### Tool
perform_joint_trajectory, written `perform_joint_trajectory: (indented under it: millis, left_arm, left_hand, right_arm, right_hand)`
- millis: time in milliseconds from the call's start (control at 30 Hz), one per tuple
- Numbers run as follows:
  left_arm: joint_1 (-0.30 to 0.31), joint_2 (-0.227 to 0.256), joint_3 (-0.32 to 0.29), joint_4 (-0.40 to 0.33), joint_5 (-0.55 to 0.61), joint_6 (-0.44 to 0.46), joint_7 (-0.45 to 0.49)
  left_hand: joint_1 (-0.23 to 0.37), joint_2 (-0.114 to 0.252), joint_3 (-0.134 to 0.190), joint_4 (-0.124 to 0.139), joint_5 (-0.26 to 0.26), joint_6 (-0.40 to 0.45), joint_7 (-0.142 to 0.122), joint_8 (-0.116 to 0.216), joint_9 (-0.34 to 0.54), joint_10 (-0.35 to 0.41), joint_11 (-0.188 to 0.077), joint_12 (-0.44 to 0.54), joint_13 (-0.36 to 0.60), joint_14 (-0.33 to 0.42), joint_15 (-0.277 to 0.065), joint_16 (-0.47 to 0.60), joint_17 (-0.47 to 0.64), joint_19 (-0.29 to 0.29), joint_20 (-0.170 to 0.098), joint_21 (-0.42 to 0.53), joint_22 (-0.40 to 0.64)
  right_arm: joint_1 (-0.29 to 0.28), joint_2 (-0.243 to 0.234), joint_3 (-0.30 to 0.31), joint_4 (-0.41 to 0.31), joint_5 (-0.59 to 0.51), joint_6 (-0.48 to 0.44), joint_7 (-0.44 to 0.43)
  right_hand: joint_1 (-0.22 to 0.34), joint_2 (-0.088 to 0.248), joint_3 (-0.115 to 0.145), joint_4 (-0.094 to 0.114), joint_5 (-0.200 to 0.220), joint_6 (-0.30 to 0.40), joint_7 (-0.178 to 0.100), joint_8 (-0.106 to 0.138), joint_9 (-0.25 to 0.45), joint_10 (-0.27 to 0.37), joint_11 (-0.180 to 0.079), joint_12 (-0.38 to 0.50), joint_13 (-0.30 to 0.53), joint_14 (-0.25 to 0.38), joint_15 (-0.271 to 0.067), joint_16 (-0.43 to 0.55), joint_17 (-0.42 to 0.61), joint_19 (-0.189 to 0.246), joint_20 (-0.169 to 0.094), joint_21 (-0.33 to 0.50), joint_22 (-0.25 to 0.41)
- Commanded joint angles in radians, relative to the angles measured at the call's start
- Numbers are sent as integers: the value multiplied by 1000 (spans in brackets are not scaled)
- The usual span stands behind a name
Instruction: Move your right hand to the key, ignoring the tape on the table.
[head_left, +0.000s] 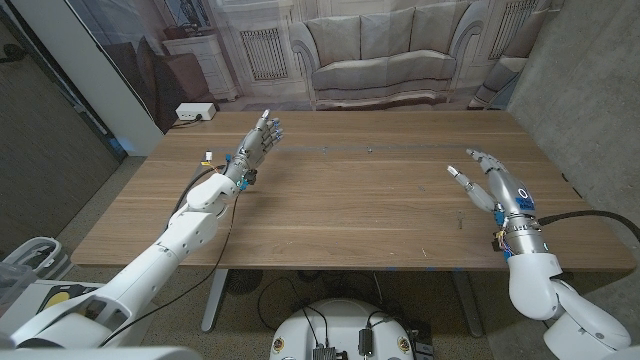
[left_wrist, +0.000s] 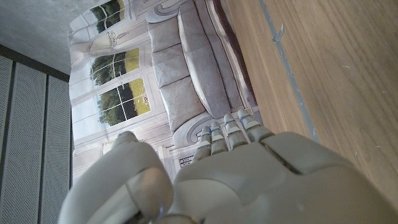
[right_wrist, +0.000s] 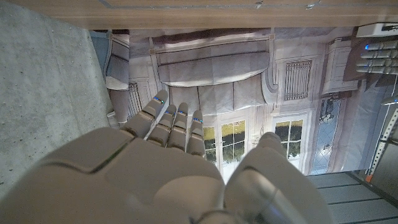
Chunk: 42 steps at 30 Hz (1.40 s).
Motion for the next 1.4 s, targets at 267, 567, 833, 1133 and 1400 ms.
perform_joint_trajectory:
  millis: [267, 567, 833, 1133, 1400]
  left_arm:
    - [-3, -2, -7, 22, -11, -9, -19]
    - [-6, 3, -8, 20, -11, -1, -17]
    - [-8, 11, -13, 15, -13, 6, -17]
    - [-6, 20, -18, 3, -13, 12, -12]
    - [-4, 21, -21, 0, -15, 12, -8]
  left_hand:
    - [6, 2, -7, -1, -5, 8, 6, 4, 4, 9, 3, 3, 5, 4, 6, -1, 5, -3, -39, -1, 4]
    - [7, 3, -8, -1, -7, 8, 6, 4, 4, 13, 4, 4, 5, 2, 9, -2, 5, -3, -39, -1, 4]
    - [7, 4, -9, -1, -9, 11, 8, 5, 4, 13, 5, 4, 5, -1, 9, -2, 5, -7, -37, -2, 4]
    - [8, 5, -10, -1, -11, 10, 8, 4, 4, 10, 3, 2, 5, -4, 9, -3, 5, -10, -37, -3, 4]
    - [9, 5, -10, 0, -12, 11, 8, 4, 4, 15, 6, 4, 5, -4, 11, -3, 5, -10, -36, -3, 4]
  right_arm:
    - [13, -49, -54, -53, -59, -165, 48]
    - [42, -84, -94, -77, -69, -244, 97]
    - [46, -103, -119, -97, -78, -315, 115]
    - [61, -125, -153, -100, -66, -365, 128]
    - [75, -147, -190, -93, -63, -415, 131]
  right_hand:
    - [-7, 3, -9, 1, 5, 4, -3, 1, 3, 3, -9, 2, 3, 0, -2, 0, 5, -7, -19, -1, 2]
    - [-9, 4, -10, 1, 8, 4, -3, 0, 3, 4, -8, 2, 3, 1, -1, 0, 5, -7, -18, -1, 2]
    - [-10, 4, -11, 1, 10, 2, -5, -1, 3, 3, -9, 1, 3, 2, 1, 1, 5, -10, -16, -3, 2]
    - [-11, 6, -12, 2, 12, 0, -4, -2, 3, 3, -10, 0, 4, 1, 3, 0, 5, -16, -14, -5, 2]
    - [-12, 8, -12, 2, 14, 0, -5, -3, 3, 7, -5, 1, 4, 2, 2, 0, 5, -19, -13, -6, 2]
